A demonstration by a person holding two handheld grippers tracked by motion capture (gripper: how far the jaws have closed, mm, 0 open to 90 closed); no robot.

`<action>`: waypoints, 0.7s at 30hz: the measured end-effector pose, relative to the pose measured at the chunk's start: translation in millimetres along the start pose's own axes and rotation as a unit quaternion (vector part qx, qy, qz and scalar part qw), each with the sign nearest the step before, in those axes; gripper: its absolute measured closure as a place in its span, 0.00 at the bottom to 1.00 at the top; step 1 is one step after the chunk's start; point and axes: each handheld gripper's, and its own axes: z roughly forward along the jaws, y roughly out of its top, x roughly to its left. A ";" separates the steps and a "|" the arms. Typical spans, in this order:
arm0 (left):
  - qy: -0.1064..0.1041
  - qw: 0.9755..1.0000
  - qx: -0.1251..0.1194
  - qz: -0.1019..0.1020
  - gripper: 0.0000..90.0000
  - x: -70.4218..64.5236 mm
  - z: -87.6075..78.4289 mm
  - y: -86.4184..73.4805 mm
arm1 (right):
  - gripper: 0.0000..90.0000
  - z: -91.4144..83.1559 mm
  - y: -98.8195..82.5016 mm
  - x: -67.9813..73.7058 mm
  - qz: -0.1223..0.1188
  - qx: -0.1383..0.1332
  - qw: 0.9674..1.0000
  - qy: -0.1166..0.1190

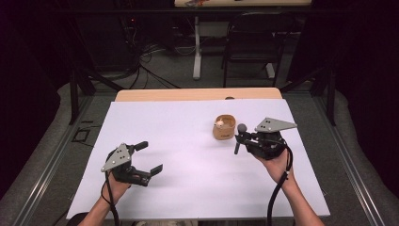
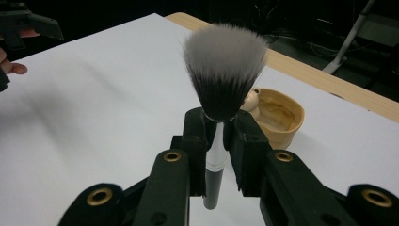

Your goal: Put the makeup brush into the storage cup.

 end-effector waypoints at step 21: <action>-0.011 1.000 -0.001 0.002 0.00 -0.1 0.1 1.8 | 0.86 9.0 22.2 -14.2 -0.016 -0.012 1.000 0.009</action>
